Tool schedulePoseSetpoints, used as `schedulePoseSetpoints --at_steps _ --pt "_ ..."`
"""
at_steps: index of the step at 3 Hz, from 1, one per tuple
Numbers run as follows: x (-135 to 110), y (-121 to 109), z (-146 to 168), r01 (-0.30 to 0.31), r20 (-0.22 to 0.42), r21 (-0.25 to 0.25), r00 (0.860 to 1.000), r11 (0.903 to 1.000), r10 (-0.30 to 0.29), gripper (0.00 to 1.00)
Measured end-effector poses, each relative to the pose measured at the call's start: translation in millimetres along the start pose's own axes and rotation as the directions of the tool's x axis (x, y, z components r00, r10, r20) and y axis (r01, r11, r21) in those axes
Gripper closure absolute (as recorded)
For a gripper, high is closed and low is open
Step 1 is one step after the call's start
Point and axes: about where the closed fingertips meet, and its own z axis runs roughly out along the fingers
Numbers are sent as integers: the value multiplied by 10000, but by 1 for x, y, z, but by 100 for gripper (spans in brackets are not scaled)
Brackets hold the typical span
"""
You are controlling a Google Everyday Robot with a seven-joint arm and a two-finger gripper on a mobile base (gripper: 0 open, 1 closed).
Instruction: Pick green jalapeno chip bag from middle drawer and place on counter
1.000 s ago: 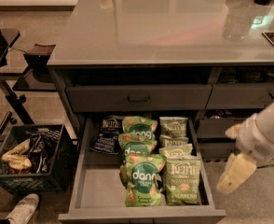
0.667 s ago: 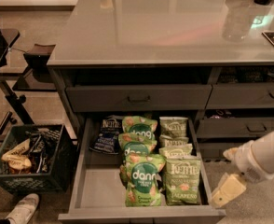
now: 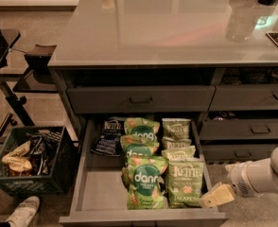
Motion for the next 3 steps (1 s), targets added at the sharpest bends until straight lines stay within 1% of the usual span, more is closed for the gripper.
schedulePoseSetpoints --at_steps 1,2,3 --pt "0 0 0 0 3 0 10000 10000 0 0" --pt "-1 -4 13 31 409 -65 9992 10000 -29 0" --pt "-9 -26 46 184 1280 -251 9917 9995 -150 0"
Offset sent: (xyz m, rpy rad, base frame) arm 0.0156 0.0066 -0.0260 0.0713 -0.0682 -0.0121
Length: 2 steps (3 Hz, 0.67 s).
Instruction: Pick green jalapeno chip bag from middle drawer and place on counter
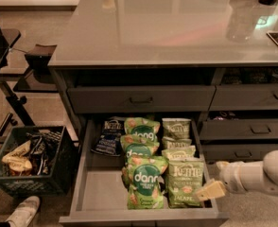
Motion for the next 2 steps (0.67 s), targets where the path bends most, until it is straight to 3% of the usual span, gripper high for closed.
schedulePoseSetpoints --at_steps 1,2 --pt "-1 -18 51 222 558 -546 9983 9983 -191 0" --pt "4 -30 82 551 969 -771 9942 9955 -475 0"
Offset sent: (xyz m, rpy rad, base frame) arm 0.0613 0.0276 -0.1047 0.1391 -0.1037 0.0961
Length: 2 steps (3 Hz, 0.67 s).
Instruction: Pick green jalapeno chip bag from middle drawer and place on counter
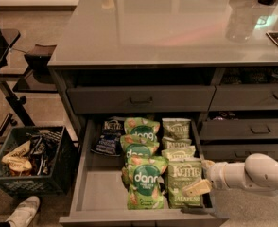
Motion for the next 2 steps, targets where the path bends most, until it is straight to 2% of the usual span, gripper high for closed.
schedulePoseSetpoints --at_steps 1,2 --pt "8 -10 14 207 170 108 9996 9997 -209 12" --pt "10 -14 21 324 265 326 9991 9989 -333 5"
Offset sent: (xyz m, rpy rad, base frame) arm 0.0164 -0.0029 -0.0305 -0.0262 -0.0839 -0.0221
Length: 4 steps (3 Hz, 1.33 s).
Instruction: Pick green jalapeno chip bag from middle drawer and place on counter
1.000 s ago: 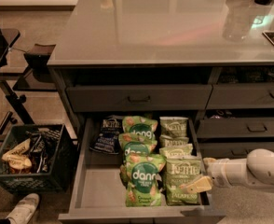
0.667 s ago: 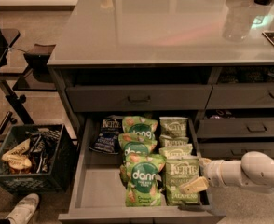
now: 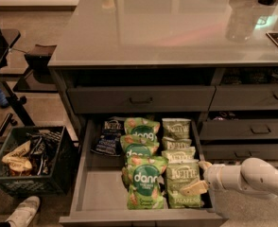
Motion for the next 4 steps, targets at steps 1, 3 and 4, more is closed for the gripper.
schedulePoseSetpoints --at_steps 1,3,4 --pt "-6 2 -1 96 149 348 9998 9993 -101 5" --pt "-10 10 -4 78 520 1008 9986 9949 -131 47" --pt "-10 13 -4 29 686 1209 9976 9927 -113 71"
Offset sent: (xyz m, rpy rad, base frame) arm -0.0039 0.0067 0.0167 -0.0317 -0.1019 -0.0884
